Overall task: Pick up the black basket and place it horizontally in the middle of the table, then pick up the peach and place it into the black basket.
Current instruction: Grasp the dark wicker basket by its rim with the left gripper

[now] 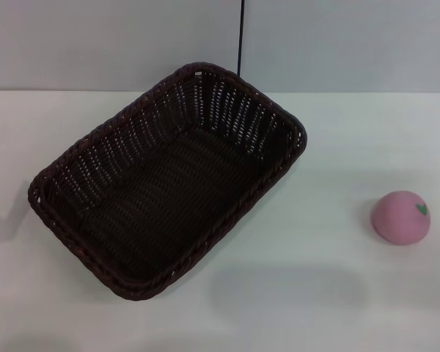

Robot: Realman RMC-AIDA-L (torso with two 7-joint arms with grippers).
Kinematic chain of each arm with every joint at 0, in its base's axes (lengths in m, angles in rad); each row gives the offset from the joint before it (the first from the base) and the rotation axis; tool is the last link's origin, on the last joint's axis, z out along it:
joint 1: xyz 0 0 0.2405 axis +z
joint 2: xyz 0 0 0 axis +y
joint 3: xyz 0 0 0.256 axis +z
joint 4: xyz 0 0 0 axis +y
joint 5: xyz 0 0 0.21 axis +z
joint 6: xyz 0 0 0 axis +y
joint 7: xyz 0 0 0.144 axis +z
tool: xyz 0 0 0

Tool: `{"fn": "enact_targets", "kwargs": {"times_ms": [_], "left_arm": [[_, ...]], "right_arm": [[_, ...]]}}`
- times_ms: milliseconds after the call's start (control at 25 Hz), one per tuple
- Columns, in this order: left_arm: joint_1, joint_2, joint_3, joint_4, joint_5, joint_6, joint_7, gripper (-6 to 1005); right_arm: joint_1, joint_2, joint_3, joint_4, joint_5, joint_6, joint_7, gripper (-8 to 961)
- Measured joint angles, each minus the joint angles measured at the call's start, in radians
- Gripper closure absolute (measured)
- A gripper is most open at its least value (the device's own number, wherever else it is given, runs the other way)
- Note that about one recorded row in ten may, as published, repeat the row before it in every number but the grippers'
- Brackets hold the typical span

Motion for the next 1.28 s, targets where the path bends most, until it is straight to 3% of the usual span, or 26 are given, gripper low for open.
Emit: {"fn": "enact_targets", "kwargs": {"times_ms": [480,640,800,880,920,960,1040,1080,1160,1200,1280], "left_arm": [[-0.006,-0.004,0.011,0.010,0.003,-0.008,-0.004,291],[-0.006,0.001,0.025,0.090,0.049,-0.015,-0.076,292],[0.007,0.012,0.027,0.308,0.182,-0.038,-0.286,292],[0.011,0.028,0.023,0.462,0.274,-0.056,-0.450,292],[0.009,0.044,0.022,0.629,0.379,-0.060,-0.637,292],[0.009,0.044,0.022,0.629,0.379,-0.060,-0.637,292],[0.003,0.048,0.023,0.782,0.459,-0.057,-0.770,292],[0.000,0.046,0.023,0.857,0.504,-0.055,-0.831,292],[0.000,0.046,0.023,0.857,0.504,-0.055,-0.831,292],[-0.018,0.025,0.027,1.054,0.637,-0.053,-0.967,292],[-0.056,-0.009,0.042,1.244,0.820,-0.058,-1.098,292]], "right_arm": [[0.001,0.001,0.003,-0.003,0.003,0.033,0.012,258],[0.002,0.000,0.003,-0.007,0.005,0.027,0.019,258],[-0.001,-0.001,0.004,-0.009,0.006,0.045,0.023,258],[-0.001,-0.002,0.004,-0.012,0.006,0.045,0.023,258],[-0.003,-0.002,0.005,-0.019,0.006,0.039,0.024,258],[-0.003,-0.002,0.005,-0.019,0.006,0.039,0.024,258],[-0.012,-0.003,0.012,-0.023,0.007,0.033,0.025,258],[-0.012,-0.003,0.012,-0.023,0.007,0.033,0.025,258],[-0.020,-0.003,0.022,-0.023,0.008,0.031,0.025,258],[-0.024,-0.003,0.029,-0.024,0.008,0.028,0.026,259],[-0.026,-0.003,0.031,-0.025,0.008,0.023,0.026,259]]}}
